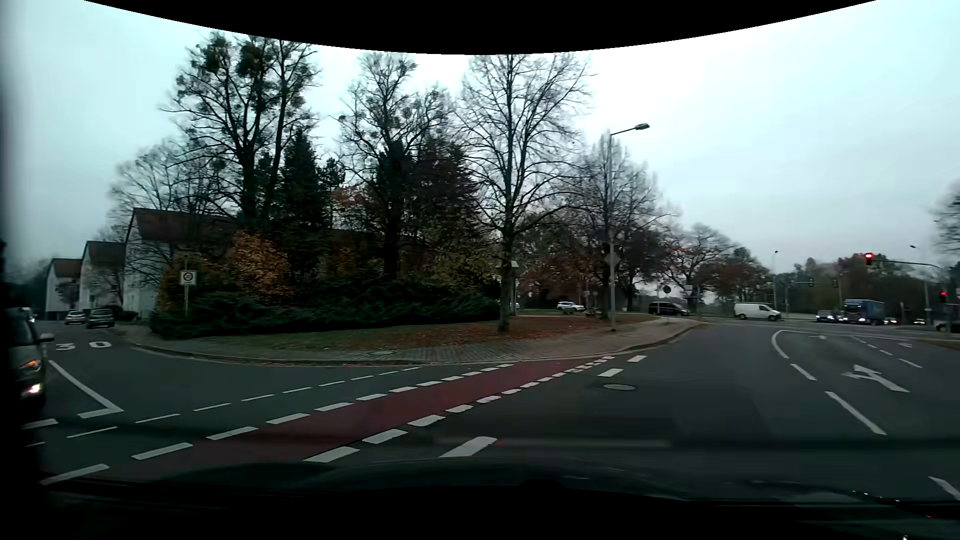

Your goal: Follow the waypoints while adhering to traffic rules and regulations

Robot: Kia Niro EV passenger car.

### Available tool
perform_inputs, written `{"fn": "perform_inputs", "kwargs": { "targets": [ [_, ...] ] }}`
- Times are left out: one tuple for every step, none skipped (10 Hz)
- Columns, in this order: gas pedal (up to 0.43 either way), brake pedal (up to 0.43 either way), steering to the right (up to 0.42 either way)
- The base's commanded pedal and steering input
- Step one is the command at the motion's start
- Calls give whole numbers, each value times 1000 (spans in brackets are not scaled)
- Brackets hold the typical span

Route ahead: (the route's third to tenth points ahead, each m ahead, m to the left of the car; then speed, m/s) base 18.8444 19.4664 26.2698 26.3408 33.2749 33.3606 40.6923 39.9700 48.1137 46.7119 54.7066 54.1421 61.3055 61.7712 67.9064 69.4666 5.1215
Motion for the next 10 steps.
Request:
{"fn": "perform_inputs", "kwargs": {
  "targets": [
    [130,0,-375],
    [130,0,-383],
    [130,0,-393],
    [130,0,-398],
    [130,0,-402],
    [130,0,-405],
    [138,0,-409],
    [138,0,-412],
    [138,0,-414],
    [157,0,-414]
  ]
}}
